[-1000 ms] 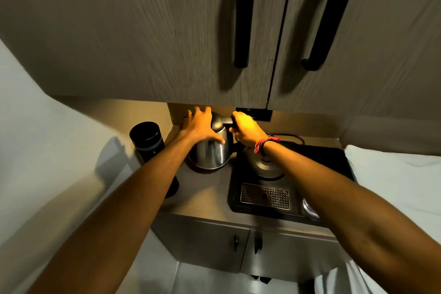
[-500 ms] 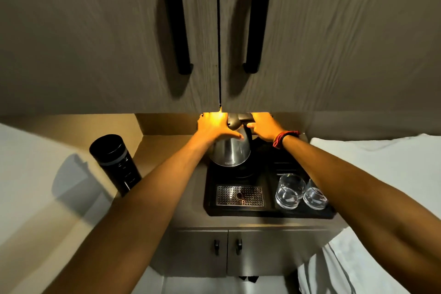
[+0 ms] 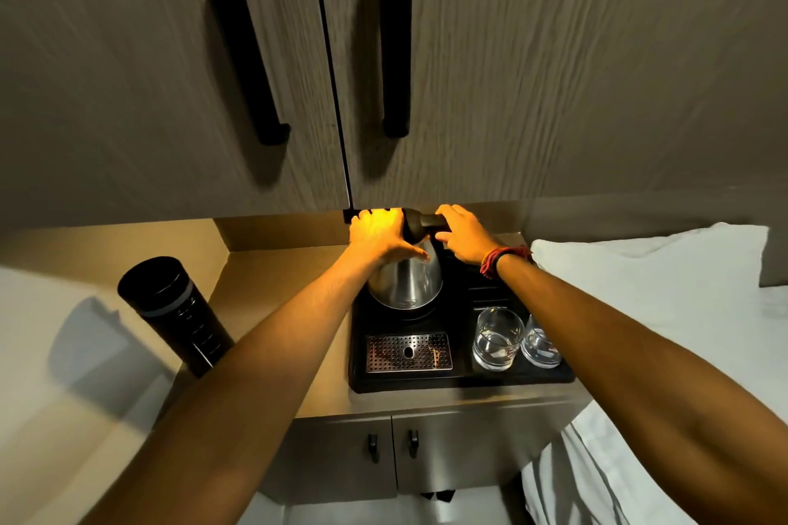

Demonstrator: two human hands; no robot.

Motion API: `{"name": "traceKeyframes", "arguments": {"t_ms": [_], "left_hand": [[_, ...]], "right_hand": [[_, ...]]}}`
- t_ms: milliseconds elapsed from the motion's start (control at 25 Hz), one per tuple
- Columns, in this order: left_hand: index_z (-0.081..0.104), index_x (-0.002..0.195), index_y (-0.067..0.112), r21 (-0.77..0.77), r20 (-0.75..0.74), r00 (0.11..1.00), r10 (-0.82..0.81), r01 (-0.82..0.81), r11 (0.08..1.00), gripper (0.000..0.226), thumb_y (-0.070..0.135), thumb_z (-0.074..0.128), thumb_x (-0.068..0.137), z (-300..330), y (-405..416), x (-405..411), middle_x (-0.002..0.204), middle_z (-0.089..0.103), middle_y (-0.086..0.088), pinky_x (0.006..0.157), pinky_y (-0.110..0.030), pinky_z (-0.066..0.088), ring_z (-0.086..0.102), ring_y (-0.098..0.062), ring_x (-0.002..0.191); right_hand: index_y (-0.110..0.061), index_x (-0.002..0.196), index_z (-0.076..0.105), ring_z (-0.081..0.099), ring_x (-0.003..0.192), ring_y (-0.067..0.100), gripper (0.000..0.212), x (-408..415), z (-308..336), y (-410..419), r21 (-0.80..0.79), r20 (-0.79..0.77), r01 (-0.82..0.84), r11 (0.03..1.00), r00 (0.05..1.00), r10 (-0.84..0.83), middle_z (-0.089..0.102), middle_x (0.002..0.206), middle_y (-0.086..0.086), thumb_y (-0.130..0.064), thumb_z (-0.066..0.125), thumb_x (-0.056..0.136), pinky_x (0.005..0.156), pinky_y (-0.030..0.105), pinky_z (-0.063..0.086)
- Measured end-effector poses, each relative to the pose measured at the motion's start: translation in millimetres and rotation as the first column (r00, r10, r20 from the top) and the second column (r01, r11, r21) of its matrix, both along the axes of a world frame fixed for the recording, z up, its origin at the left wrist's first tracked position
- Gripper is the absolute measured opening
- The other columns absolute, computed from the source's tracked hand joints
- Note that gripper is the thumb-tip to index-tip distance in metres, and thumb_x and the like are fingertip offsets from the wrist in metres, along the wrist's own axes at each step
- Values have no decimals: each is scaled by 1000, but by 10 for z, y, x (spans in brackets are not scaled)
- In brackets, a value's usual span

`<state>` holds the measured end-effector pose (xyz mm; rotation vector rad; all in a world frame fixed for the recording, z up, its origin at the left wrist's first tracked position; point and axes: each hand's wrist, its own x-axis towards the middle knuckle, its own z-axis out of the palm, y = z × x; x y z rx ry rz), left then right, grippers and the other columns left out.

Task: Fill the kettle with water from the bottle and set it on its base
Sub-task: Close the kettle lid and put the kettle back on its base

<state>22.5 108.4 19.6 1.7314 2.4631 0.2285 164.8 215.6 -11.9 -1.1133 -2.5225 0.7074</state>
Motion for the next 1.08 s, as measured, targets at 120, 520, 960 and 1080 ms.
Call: {"name": "traceKeyframes", "arguments": {"t_ms": [120,520,960,1080], "left_hand": [[48,137,15,-17,6,1000,26,-26,1000,102,76,77,60,-15,-14,-32,133,56,-16,101,-49,46,52,-39,124],[36,149,17,13,-50,997,-58,59,998,111,80,70,64,-177,-9,-50,138,54,-14,110,-58,36,50,-36,130],[27,151,12,153,12,1000,-28,26,988,113,87,54,70,-352,-281,-160,154,39,-6,113,-74,12,33,-29,146],[12,159,14,99,34,999,2,-6,995,117,85,52,75,-361,-282,-122,166,19,-7,115,-74,5,15,-28,154]], "right_hand": [[-7,114,52,56,101,36,25,-9,21,-27,-12,15,-35,999,999,35,53,114,19,-10,58,90,89,46,48],[-11,118,49,54,106,32,26,151,-85,-40,-44,30,-23,999,999,24,51,117,14,-15,56,93,90,41,45],[-6,155,1,-8,152,27,86,206,-205,-117,-21,70,76,997,995,-75,-9,165,12,-13,54,87,124,42,5],[-3,154,9,-8,152,30,88,202,-207,-132,12,54,95,995,994,-96,-12,164,13,-11,60,82,124,45,7]]}}
